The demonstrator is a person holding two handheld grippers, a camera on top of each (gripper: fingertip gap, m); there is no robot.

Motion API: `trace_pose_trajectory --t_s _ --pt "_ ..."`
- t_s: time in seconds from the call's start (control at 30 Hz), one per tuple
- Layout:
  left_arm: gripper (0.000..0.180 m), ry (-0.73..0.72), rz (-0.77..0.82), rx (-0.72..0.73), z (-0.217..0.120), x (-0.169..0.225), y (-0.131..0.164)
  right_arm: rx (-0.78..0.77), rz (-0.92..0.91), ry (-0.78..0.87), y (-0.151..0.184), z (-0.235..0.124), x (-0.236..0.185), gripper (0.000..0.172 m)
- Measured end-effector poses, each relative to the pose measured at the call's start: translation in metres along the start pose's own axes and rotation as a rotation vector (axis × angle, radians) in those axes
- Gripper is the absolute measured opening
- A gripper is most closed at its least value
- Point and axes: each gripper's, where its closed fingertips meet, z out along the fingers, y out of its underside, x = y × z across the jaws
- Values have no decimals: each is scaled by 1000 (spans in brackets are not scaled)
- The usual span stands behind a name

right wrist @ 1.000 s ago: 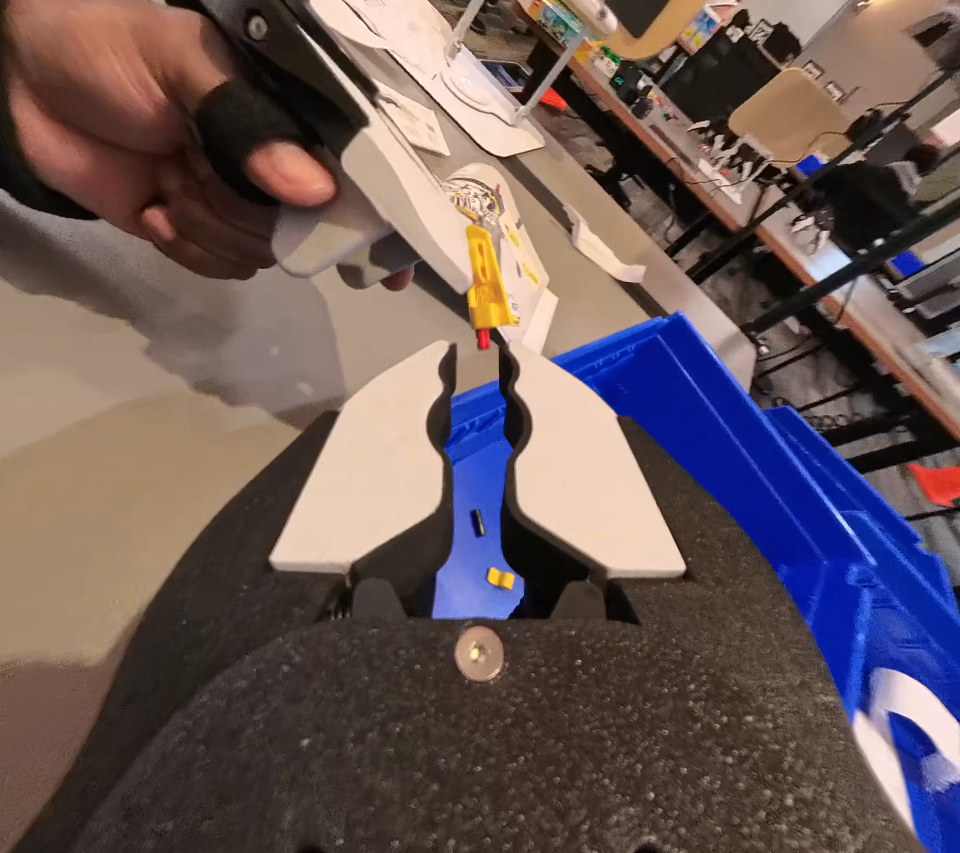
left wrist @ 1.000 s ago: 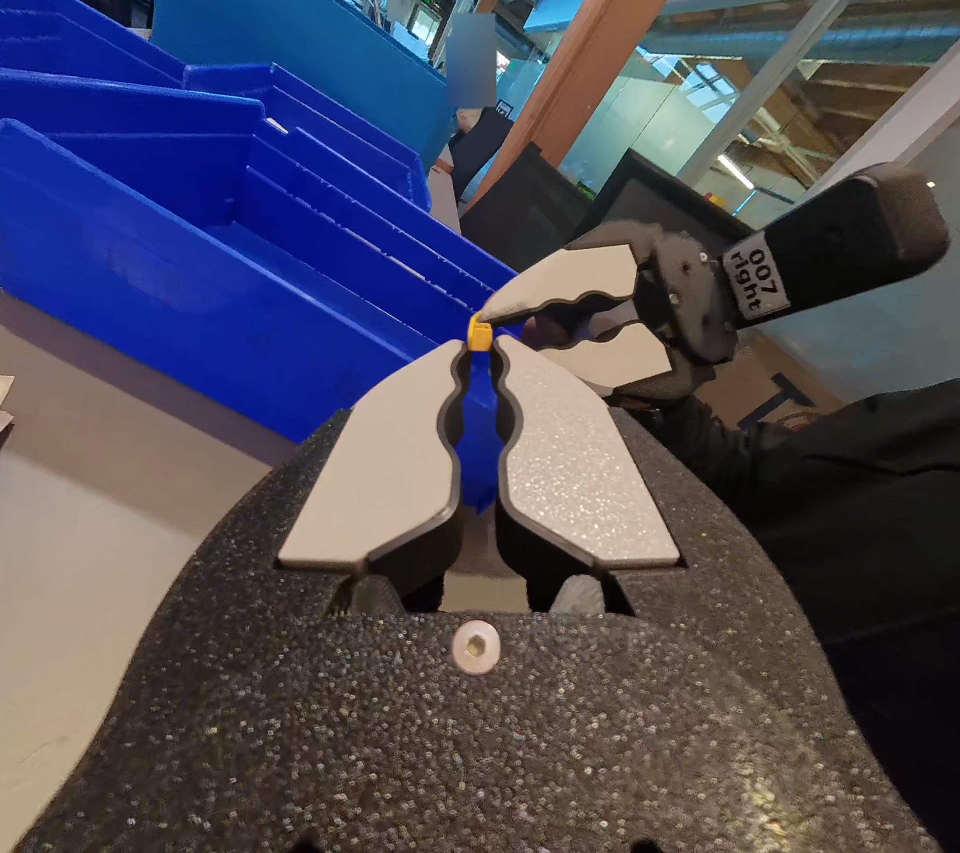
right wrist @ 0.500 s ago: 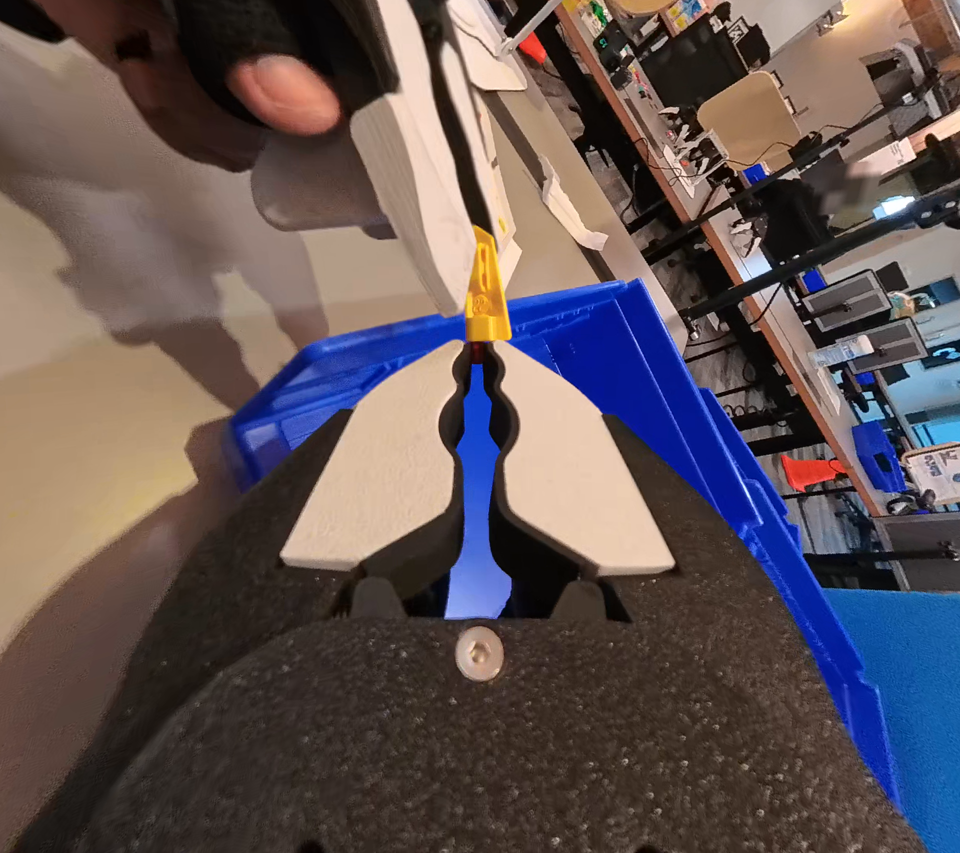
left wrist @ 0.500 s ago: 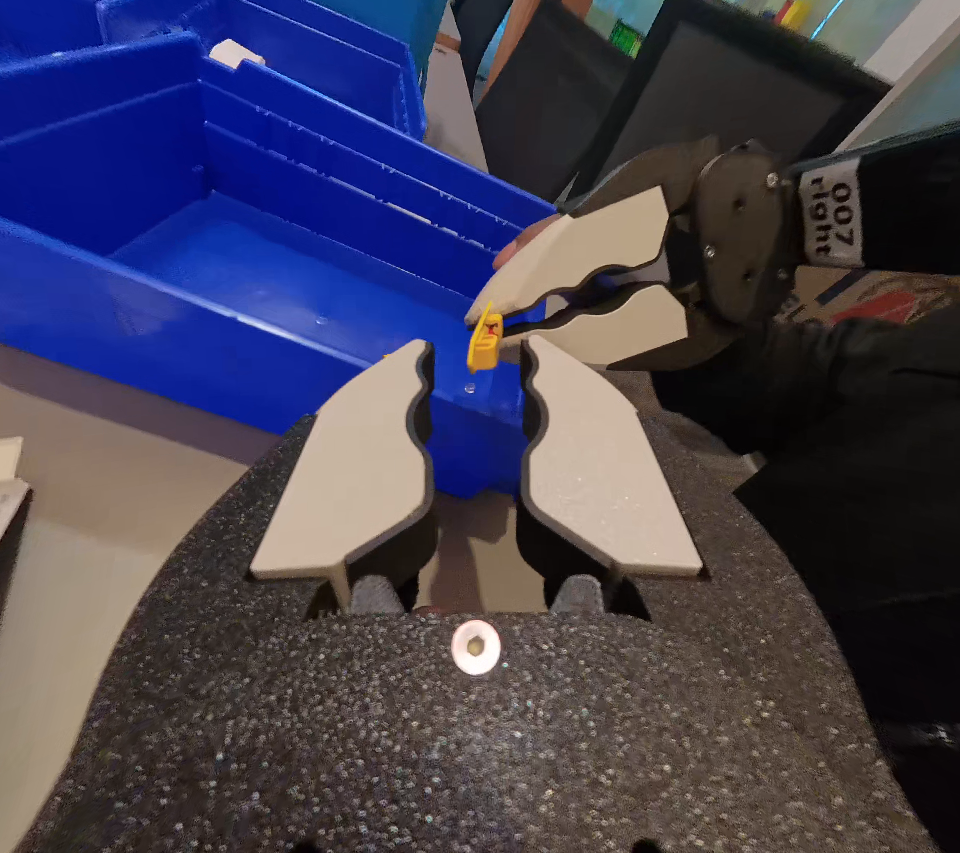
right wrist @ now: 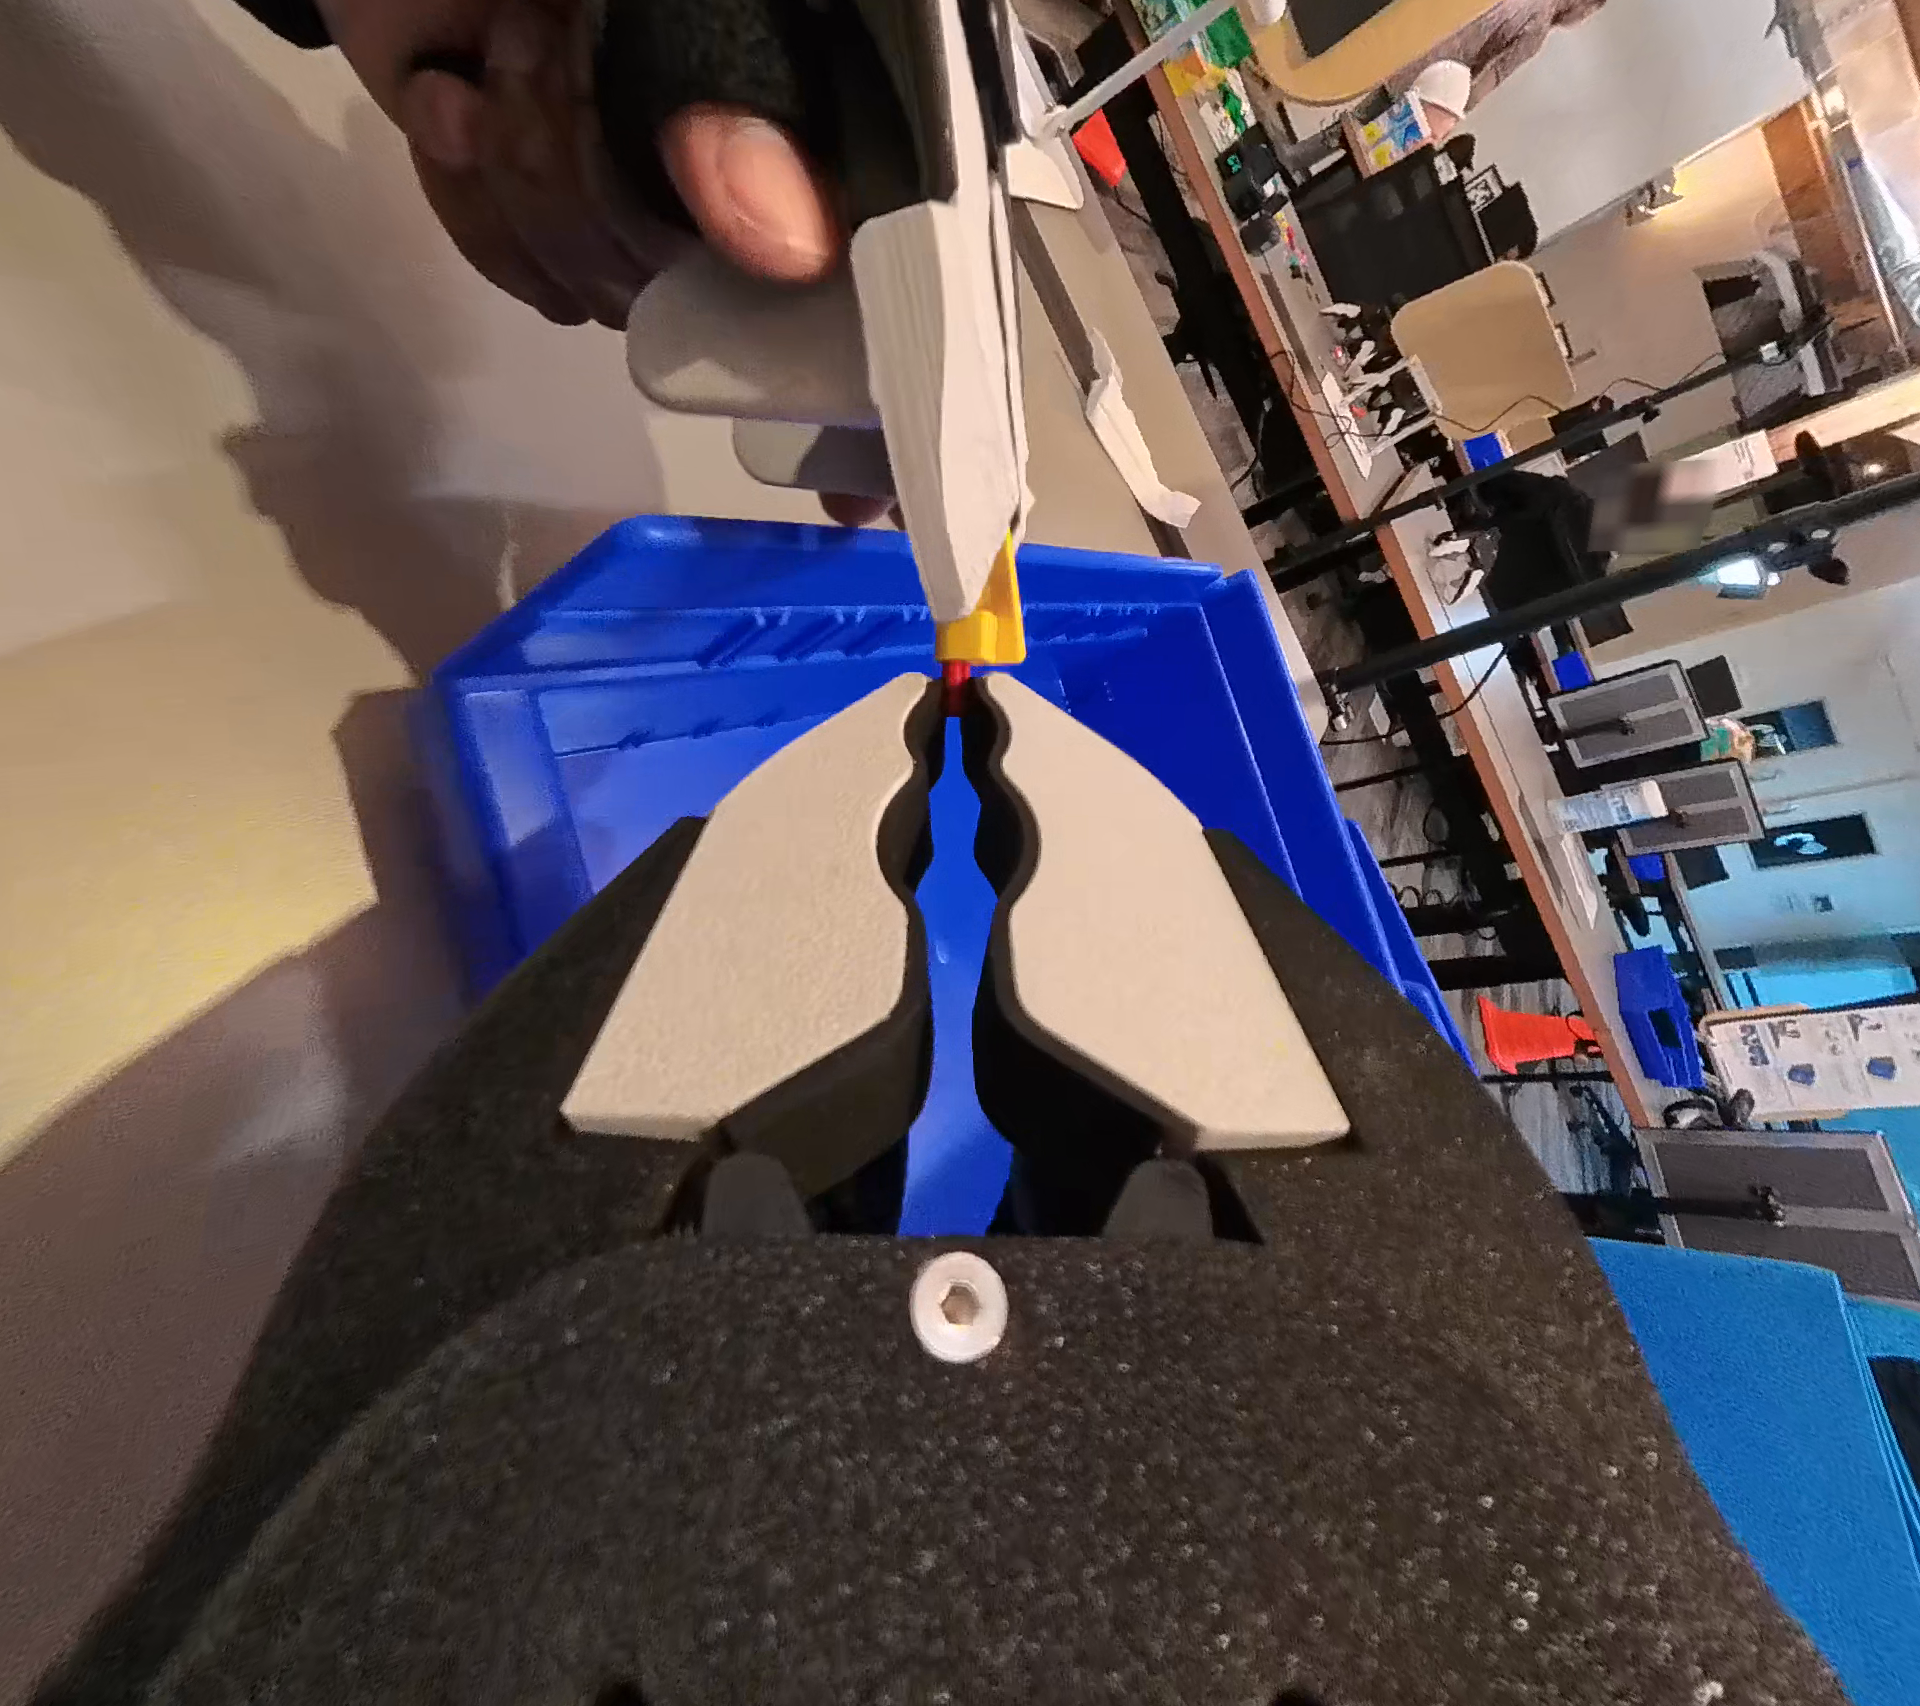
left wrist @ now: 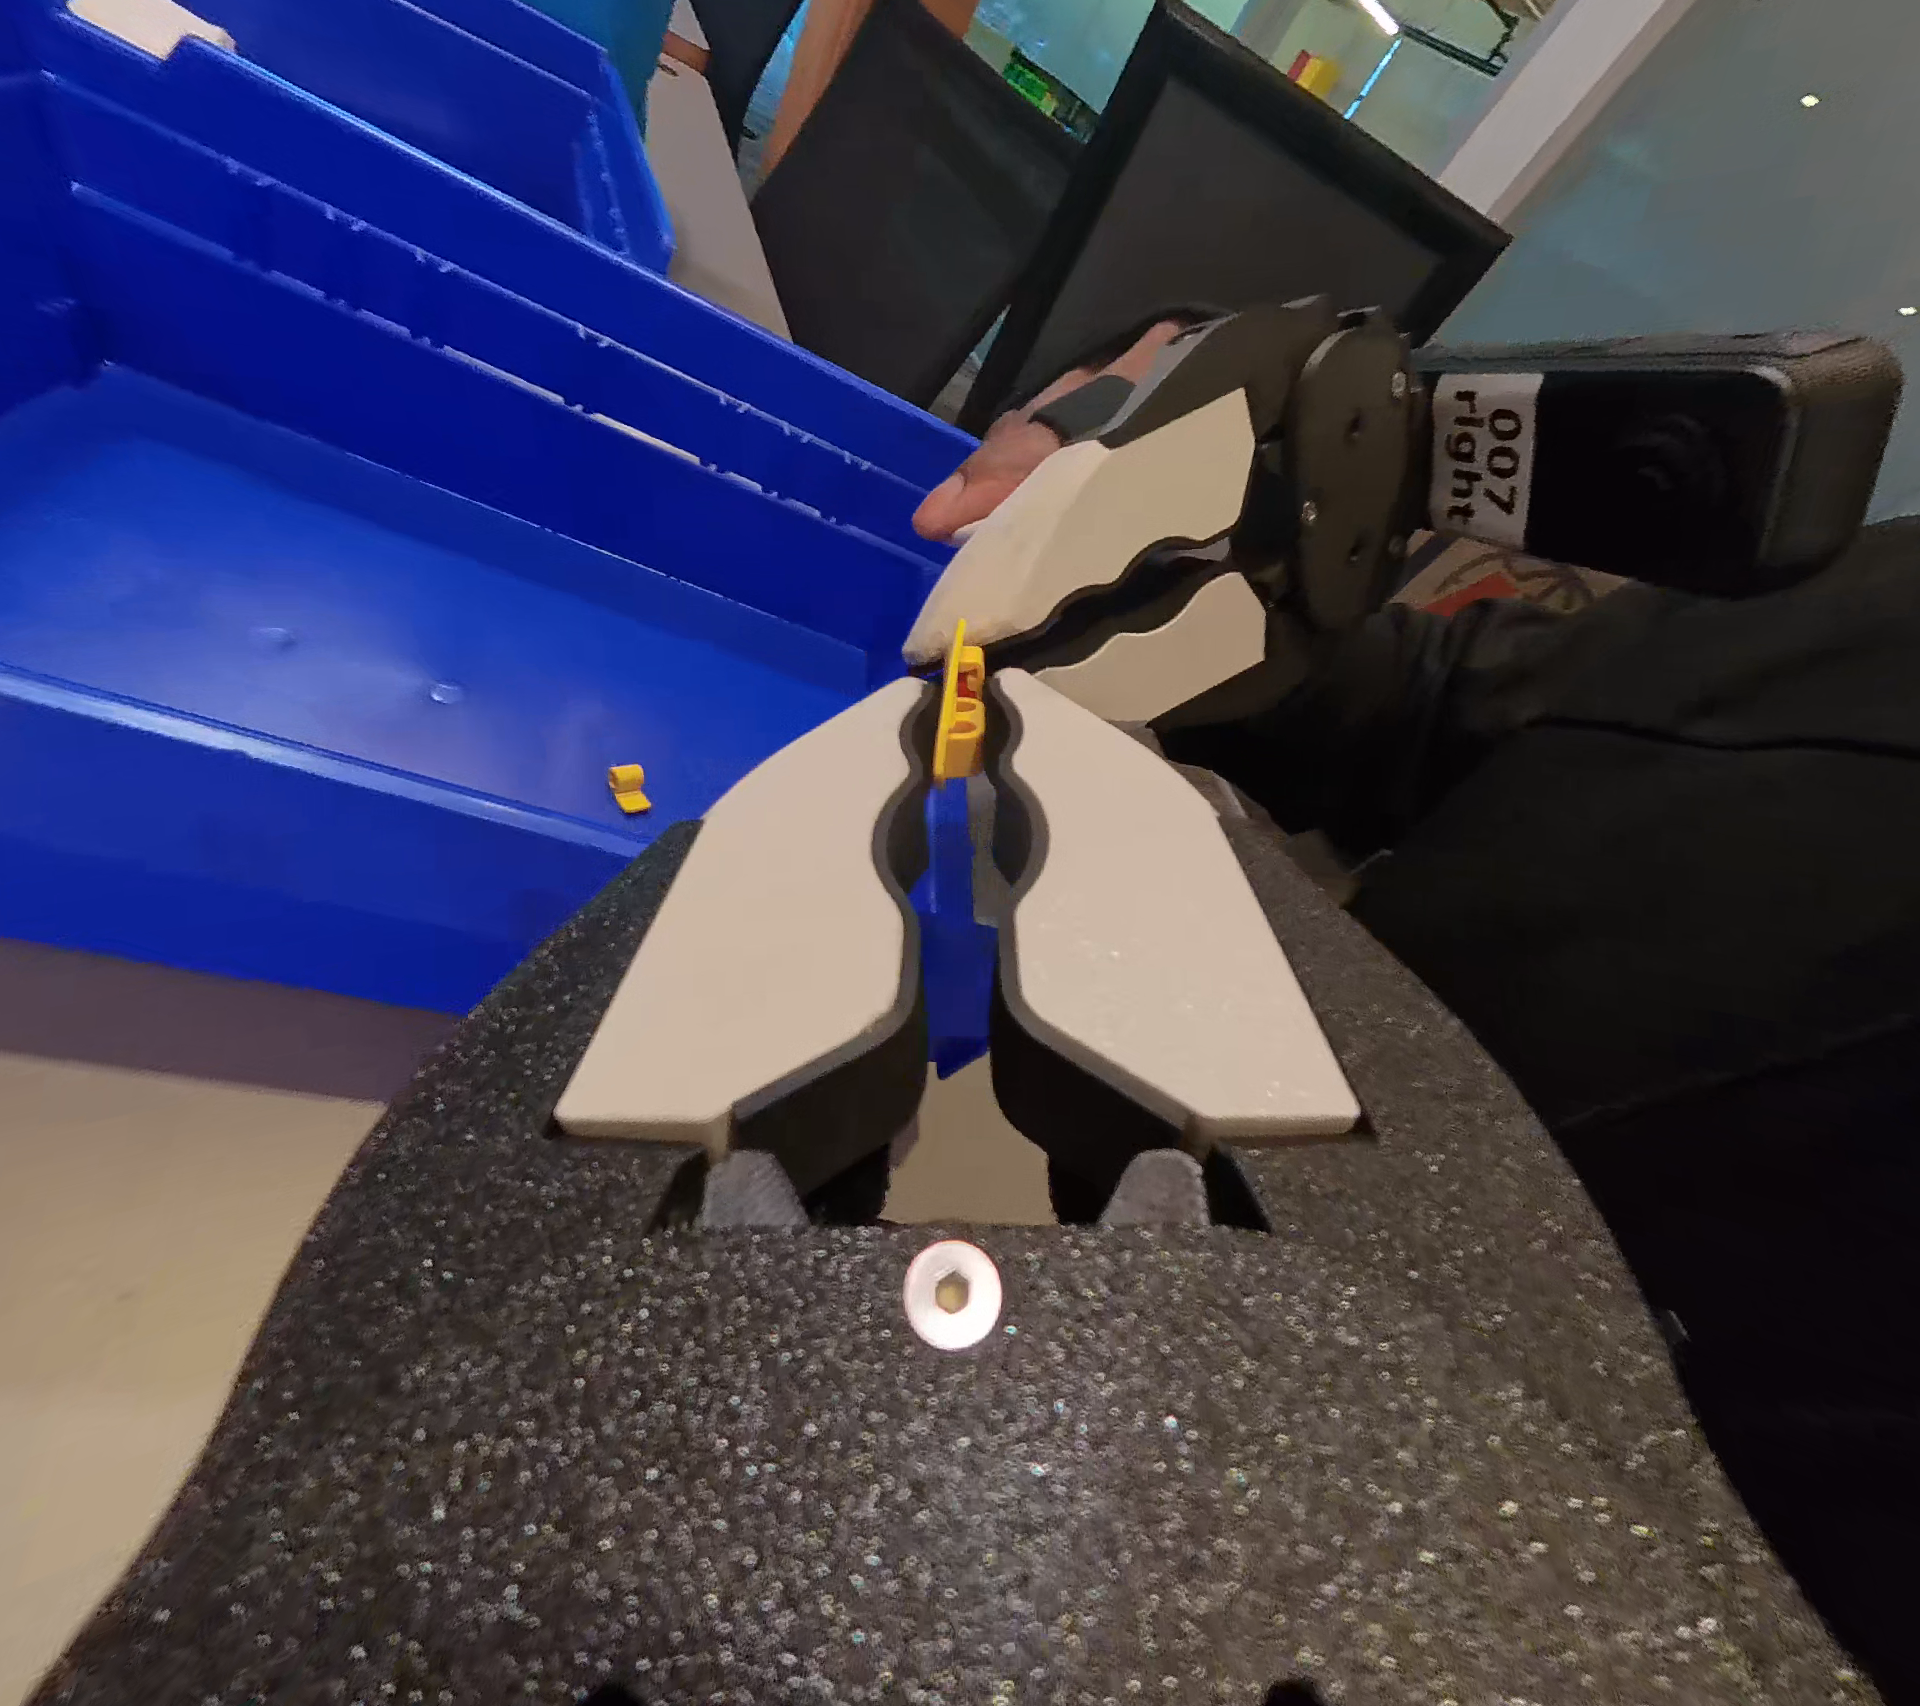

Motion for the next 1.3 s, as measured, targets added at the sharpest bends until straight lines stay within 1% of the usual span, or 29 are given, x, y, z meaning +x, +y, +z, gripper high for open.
trace_pose_trajectory --t_s 0.03,0.07,0.13,0.17,0.2,0.27,0.33,0.37,0.43,0.53,0.67,0.73,0.83,0.97,1.03,1.17,1.23,1.3 --pt "9 4 -11 5 -2 0 -1 -21 -6 24 6 -3 3 4" --pt "9 -30 -27 47 -12 -8 -9 -70 -20 70 18 -8 10 4" --pt "8 -66 -61 126 -41 -24 -25 -87 48 104 35 -20 21 4" --pt "8 -93 -45 122 -46 -28 -29 -108 65 122 40 -23 24 4" --pt "8 -111 -15 84 -42 -28 -28 -143 58 135 44 -22 26 4" --pt "8 -142 36 -29 -21 -25 -20 -197 81 91 48 -12 18 4" --pt "9 -187 92 -116 -4 -26 -14 -218 94 70 52 -5 13 4" --pt "13 -209 112 -140 2 -27 -13 -223 101 68 53 -5 13 4" --pt "21 -231 131 -144 8 -28 -14 -211 129 60 53 -8 13 7" --pt "32 -234 110 -121 7 -28 -16 -214 170 40 54 -12 11 14" --pt "34 -241 130 -25 -16 -14 -25 -192 208 8 45 -17 5 20" --pt "35 -278 173 29 -39 -4 -29 -168 229 -5 35 -19 3 21" --pt "37 -370 246 80 -86 12 -29 -107 262 -50 11 -21 -4 21" --pt "35 -613 380 58 -170 26 -10 -16 260 -141 -35 -19 -22 19" --pt "36 -731 390 10 -216 32 11 33 256 -207 -61 -15 -36 18" --pt "40 -936 302 -102 -302 36 72 98 242 -340 -105 4 -71 17" --pt "42 -980 227 -116 -330 42 103 121 234 -402 -126 18 -91 17" --pt "42 -996 175 -104 -347 49 127 137 221 -457 -145 33 -112 16"
